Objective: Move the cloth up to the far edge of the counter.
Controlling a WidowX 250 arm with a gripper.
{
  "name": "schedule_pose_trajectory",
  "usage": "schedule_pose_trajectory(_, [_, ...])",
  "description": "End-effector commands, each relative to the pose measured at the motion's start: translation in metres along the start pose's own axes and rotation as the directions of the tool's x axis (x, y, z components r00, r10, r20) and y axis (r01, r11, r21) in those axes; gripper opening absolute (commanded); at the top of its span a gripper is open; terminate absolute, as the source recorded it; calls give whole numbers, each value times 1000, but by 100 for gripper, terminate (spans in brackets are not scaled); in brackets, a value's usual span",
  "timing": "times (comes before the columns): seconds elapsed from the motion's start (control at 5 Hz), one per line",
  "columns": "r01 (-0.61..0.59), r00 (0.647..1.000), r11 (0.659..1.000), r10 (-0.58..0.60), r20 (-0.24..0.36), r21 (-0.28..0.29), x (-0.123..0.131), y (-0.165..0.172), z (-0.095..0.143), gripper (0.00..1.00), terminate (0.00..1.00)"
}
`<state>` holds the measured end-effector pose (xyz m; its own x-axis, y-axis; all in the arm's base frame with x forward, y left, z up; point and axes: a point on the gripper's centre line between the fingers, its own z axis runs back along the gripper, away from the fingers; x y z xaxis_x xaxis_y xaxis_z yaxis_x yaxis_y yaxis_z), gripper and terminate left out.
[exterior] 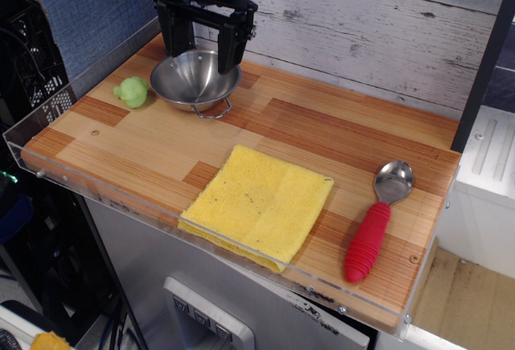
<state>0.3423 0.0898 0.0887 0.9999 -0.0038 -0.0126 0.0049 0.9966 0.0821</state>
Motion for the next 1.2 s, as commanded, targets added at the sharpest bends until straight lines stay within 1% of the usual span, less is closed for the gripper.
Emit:
schedule_pose_trajectory(0.0, [102, 992, 995, -101, 75, -11, -32, -14, 4, 100, 0])
schedule_pose_trajectory(0.2, [168, 983, 986, -168, 71, 12, -44, -32, -3, 100, 0])
schedule_pose_trajectory(0.4, [289, 955, 957, -289, 67, 8, -48, -50, -8, 100, 0])
schedule_pose_trajectory(0.6, [390, 919, 920, -392, 48, 40, -50, -65, -17, 100, 0])
schedule_pose_trajectory(0.8, [440, 896, 896, -443, 40, 64, -57, -77, -21, 100, 0])
schedule_pose_trajectory(1.0, [422, 906, 906, -422, 16, 31, -63, -91, -26, 100, 0])
